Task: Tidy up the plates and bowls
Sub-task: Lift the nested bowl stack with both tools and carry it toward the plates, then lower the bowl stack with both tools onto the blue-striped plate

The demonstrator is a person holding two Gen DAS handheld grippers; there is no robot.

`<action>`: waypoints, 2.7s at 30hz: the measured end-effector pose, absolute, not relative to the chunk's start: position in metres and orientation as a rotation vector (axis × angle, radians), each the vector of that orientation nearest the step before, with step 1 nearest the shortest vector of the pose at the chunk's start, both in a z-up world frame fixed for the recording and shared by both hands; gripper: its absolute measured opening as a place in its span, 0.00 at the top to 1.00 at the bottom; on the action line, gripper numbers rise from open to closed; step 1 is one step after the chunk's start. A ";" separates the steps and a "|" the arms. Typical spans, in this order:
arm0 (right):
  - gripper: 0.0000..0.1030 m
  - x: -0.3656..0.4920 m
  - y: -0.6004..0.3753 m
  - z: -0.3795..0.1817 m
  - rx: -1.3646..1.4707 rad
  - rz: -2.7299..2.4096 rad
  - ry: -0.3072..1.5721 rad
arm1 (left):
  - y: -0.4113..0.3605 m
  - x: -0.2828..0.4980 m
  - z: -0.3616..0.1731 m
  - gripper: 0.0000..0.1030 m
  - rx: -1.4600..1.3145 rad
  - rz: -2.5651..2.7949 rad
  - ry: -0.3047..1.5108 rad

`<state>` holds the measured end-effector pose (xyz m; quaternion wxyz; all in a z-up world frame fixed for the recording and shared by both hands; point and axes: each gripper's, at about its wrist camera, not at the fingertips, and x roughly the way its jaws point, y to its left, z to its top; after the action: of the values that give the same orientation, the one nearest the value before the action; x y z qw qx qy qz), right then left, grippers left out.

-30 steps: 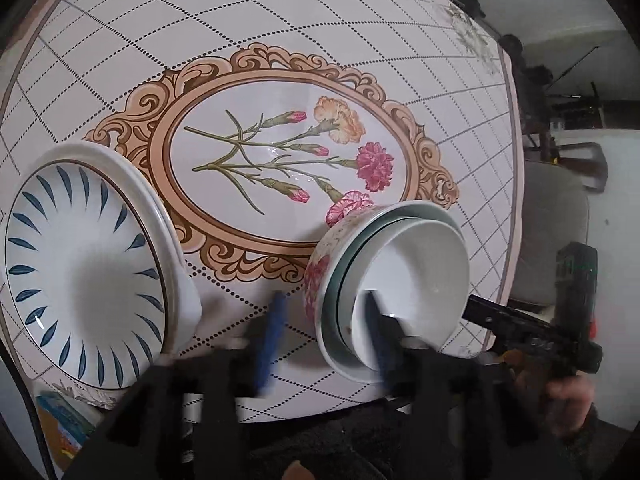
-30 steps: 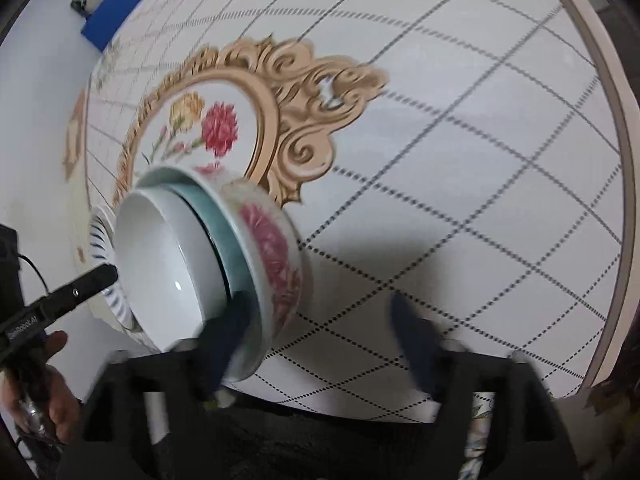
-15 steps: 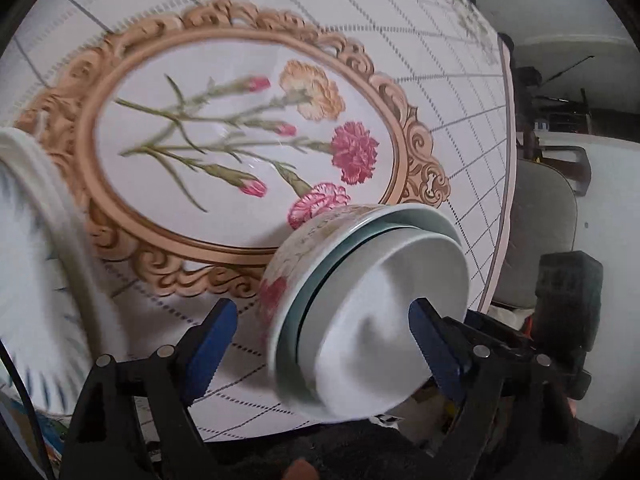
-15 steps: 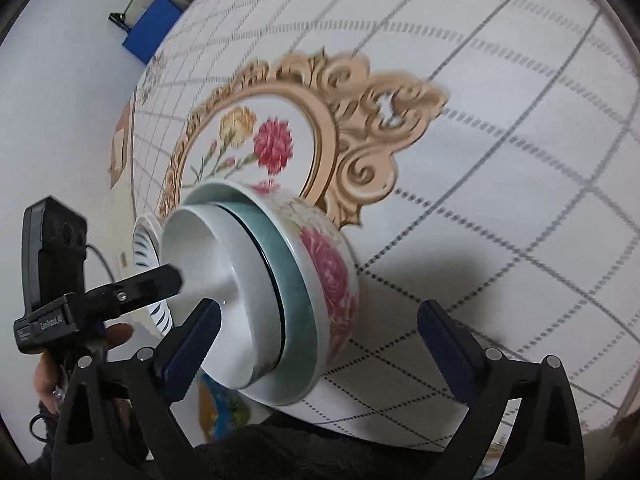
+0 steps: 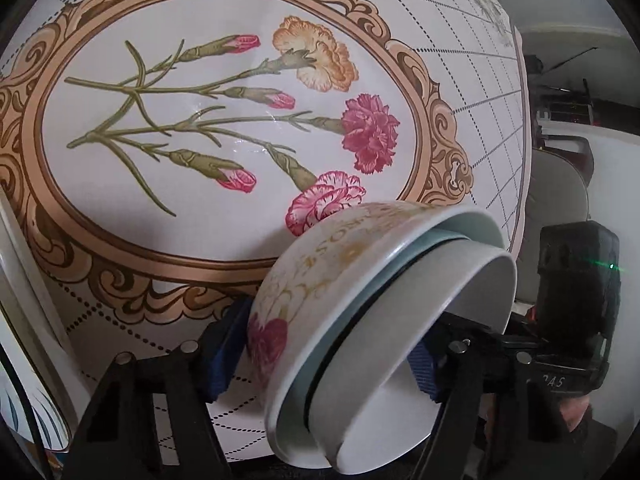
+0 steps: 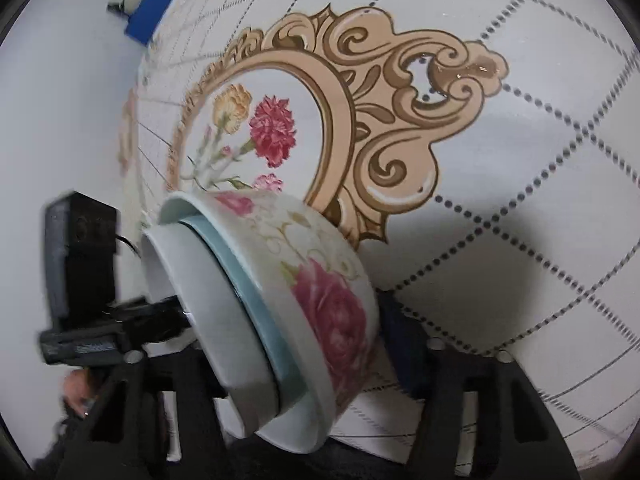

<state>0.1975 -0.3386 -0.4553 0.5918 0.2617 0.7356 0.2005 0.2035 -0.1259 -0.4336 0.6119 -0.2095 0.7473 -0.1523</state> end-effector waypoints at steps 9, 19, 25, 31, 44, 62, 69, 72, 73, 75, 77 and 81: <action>0.44 0.197 -0.322 -0.445 0.576 0.502 1.716 | -0.133 0.199 -0.419 0.34 -0.403 -0.302 1.686; 0.46 0.203 -0.312 -0.438 0.467 0.539 1.673 | -0.129 0.189 -0.419 0.35 -0.435 -0.270 1.644; 0.46 0.211 -0.308 -0.425 0.428 0.570 1.623 | -0.119 0.189 -0.402 0.36 -0.449 -0.239 1.592; 0.46 0.224 -0.302 -0.401 0.361 0.607 1.578 | -0.108 0.190 -0.384 0.36 -0.486 -0.217 1.545; 0.46 0.220 -0.254 -0.342 0.282 0.674 1.518 | -0.070 0.181 -0.328 0.36 -0.491 -0.183 1.445; 0.47 0.157 -0.155 -0.327 0.433 0.547 1.438 | 0.029 0.164 -0.310 0.36 -0.322 -0.308 1.453; 0.47 0.156 -0.129 -0.334 0.440 0.538 1.444 | 0.053 0.166 -0.315 0.36 -0.323 -0.307 1.463; 0.47 0.159 -0.120 -0.338 0.437 0.539 1.451 | 0.060 0.167 -0.320 0.36 -0.329 -0.299 1.465; 0.47 0.160 -0.119 -0.339 0.439 0.540 1.454 | 0.063 0.167 -0.321 0.36 -0.332 -0.293 1.466; 0.47 0.161 -0.113 -0.341 0.427 0.545 1.461 | 0.067 0.167 -0.324 0.36 -0.338 -0.288 1.469; 0.47 0.163 -0.108 -0.342 0.424 0.550 1.464 | 0.075 0.168 -0.326 0.36 -0.346 -0.283 1.472; 0.47 0.166 -0.096 -0.349 0.416 0.558 1.477 | 0.086 0.169 -0.332 0.36 -0.355 -0.267 1.478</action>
<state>0.1659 -0.0957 -0.3487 0.6846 0.1857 0.6593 0.2492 0.1687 0.0856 -0.3317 0.7169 -0.1606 0.6676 -0.1208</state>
